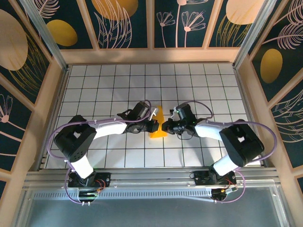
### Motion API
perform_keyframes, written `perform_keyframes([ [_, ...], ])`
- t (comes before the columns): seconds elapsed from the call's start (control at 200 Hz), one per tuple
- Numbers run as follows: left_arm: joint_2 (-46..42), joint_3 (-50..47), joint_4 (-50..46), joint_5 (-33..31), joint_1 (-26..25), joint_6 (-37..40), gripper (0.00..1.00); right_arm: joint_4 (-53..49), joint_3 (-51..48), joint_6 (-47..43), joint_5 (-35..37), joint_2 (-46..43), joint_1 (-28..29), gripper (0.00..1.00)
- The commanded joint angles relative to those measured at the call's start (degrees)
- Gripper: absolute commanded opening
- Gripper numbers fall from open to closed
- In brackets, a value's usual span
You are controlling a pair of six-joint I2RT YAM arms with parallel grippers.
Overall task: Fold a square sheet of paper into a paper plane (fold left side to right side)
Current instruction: Fold the triangle a second time at the center of the table.
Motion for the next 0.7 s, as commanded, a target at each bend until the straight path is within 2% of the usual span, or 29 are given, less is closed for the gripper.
perform_keyframes([
  [0.0,0.8,-0.9,0.6,0.8,0.5,-1.7,0.00,-0.1,1.4,0.4,2.0,2.9,1.3,0.00],
  [0.27,0.8,-1.8,-0.6,-1.3,1.4,-1.9,0.00,-5.8,2.0,-1.6,4.7,4.9,1.8,0.00],
  [0.691,1.6,-1.3,-3.4,-6.0,3.1,1.4,0.00,-7.8,1.7,-3.0,5.4,6.6,1.9,0.00],
])
